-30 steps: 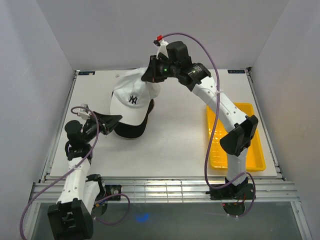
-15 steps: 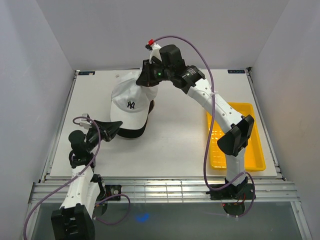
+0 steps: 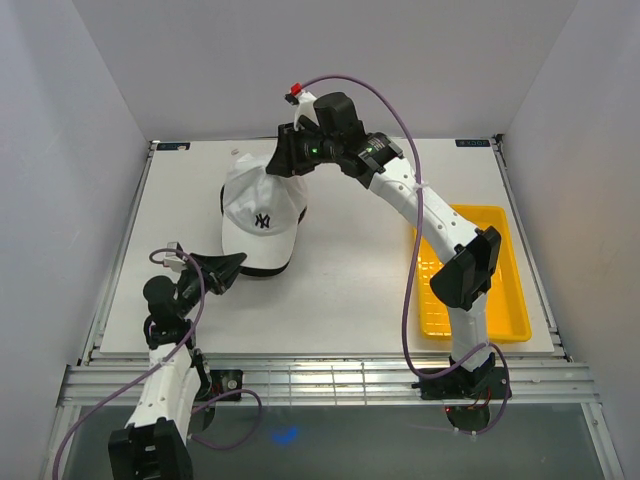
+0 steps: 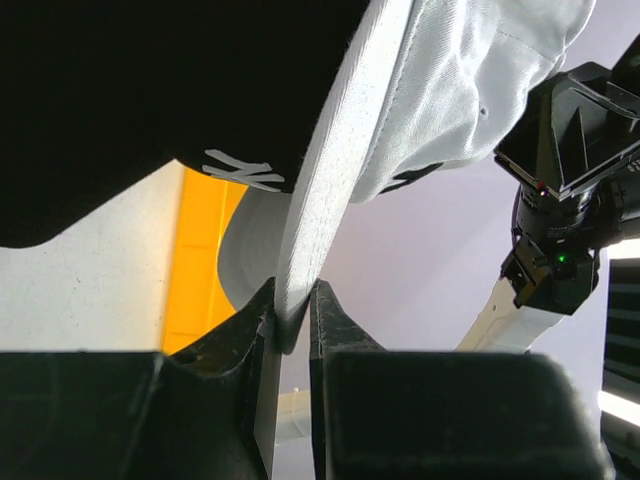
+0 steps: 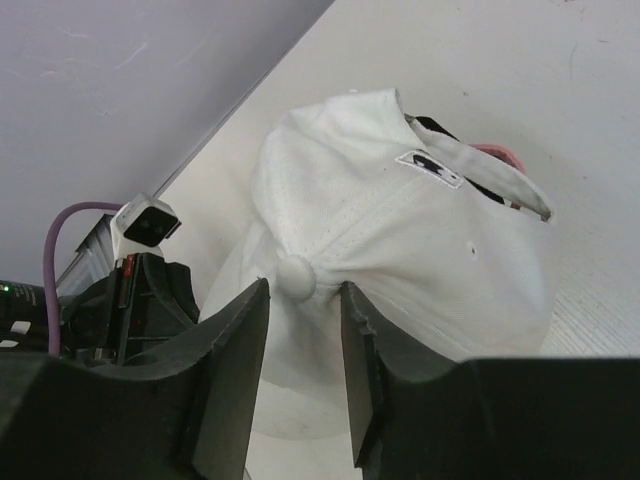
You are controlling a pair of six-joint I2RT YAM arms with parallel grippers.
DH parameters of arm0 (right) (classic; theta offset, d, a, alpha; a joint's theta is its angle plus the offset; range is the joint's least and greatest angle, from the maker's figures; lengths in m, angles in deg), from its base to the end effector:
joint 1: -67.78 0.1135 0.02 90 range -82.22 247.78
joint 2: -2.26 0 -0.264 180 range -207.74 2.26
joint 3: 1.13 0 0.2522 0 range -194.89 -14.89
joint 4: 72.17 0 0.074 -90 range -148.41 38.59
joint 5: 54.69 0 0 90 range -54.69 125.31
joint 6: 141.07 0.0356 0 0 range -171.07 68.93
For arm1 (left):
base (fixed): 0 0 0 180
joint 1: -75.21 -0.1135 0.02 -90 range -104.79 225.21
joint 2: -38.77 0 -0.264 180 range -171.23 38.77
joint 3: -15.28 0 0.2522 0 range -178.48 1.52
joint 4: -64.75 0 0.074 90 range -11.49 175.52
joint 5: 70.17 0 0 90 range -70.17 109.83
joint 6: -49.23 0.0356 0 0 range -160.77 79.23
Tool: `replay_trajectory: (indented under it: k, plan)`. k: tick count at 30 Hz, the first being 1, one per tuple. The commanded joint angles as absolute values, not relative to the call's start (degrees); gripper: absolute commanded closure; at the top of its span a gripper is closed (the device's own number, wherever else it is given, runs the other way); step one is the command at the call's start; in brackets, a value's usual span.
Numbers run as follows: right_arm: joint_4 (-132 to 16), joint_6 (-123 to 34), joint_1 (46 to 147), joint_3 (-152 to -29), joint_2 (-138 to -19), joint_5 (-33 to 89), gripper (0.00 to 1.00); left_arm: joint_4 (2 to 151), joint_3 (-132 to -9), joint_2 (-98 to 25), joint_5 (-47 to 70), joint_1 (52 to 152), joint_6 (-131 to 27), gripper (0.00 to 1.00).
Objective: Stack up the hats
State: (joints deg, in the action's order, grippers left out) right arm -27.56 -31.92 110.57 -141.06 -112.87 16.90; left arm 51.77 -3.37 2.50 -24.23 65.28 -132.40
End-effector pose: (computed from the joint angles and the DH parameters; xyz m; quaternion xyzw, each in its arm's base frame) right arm 0.3317 0.3224 0.4218 -0.2555 0.7717 0.4043 0.4193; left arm 0.1488 0.0009 0.1853 -0.3672 0.6279 -0.6196 0.2950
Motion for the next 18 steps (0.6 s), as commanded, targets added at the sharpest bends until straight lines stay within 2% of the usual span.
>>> replay_trajectory:
  k: [1, 4, 18]
  plan:
    - [-33.3, -33.4, 110.9, -141.1, -111.6, 15.8, 0.59, 54.4, -0.6, 3.4, -22.1, 65.5, -133.6, 1.00]
    - [-33.1, -33.6, 110.9, -140.8, -111.6, 15.8, 0.52, 54.4, 0.0, 3.5, -21.6, 65.5, -133.9, 1.00]
    - [-31.7, -32.8, 110.9, -141.2, -111.5, 19.3, 0.39, 50.7, -4.3, 2.3, -20.3, 65.5, -136.0, 1.00]
